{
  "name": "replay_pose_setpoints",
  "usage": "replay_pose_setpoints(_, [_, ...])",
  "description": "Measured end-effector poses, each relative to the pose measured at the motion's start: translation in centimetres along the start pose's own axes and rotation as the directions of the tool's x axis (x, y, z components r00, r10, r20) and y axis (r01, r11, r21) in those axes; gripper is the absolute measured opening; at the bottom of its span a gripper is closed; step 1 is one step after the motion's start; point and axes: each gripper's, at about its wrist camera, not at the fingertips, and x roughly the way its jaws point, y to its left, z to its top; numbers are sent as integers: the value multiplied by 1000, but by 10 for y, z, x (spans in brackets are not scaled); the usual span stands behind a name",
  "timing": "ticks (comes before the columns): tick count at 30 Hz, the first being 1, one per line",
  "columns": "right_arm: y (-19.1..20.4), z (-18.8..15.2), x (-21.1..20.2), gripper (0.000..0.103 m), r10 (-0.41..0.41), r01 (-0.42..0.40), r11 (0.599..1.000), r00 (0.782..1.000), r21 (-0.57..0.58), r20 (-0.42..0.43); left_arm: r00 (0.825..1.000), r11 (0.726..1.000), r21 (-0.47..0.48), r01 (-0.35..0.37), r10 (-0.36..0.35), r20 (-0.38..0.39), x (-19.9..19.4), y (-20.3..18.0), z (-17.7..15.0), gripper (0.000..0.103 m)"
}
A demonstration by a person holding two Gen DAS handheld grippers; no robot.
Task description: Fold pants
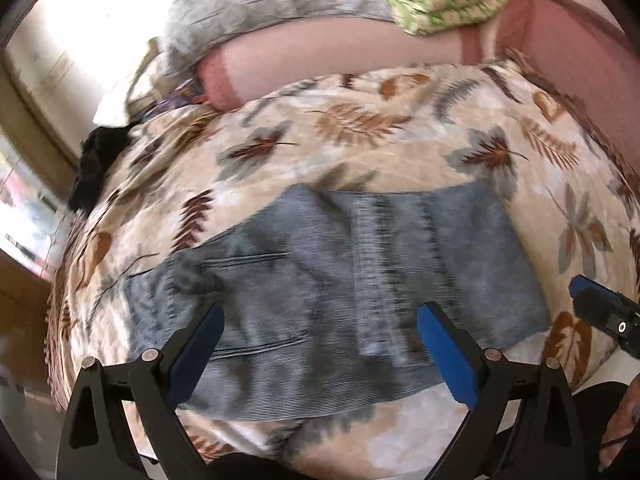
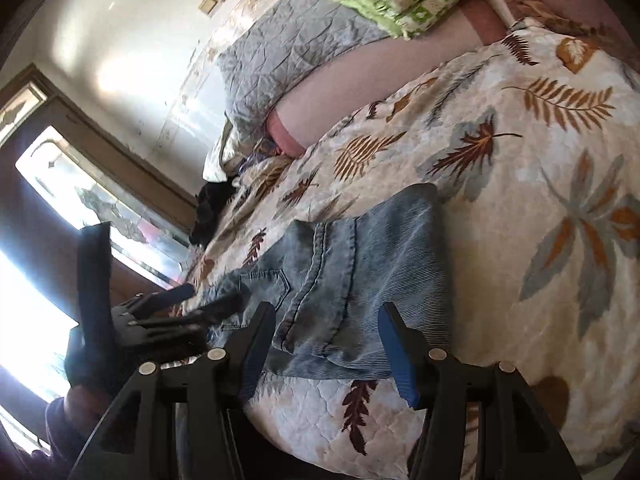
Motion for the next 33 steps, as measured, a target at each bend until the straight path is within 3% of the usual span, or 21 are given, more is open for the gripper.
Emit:
replay_pose_setpoints(8, [25,-2,37,57,-14,12,1000,998,-29,-53,991,975,-181,-130,127,-32,-6,120,-54,97])
replay_pose_setpoints(12, [52,-4,65,57,-31,25,996,997,-89,-69,973,936,-266,-230,225,-48,-12,188,-100,97])
replay_pose_setpoints(17, [100,-12,103,57,-17,-5,972,996,-237,-91,962,894,-358,-271,241,-125,-7,250,-158,97])
replay_pose_setpoints(20, [124,-9,133,57,-11,-23,957,993,-289,-115,968,876,-414,-248,210,-134,-6,271,-178,97])
replay_pose_setpoints(23, [146,-7,161,57,41,-85,945,989,-316,-142,985,867,-471,-165,123,-120,-2,277,-184,97])
replay_pose_setpoints(28, [162,-18,202,57,44,-121,939,970,-321,-237,997,861,-505,-57,22,-74,11,267,-168,97])
replay_pose_setpoints(33, [164,-16,212,57,35,-115,935,972,-337,-234,996,851,-523,53,-86,-39,31,249,-144,97])
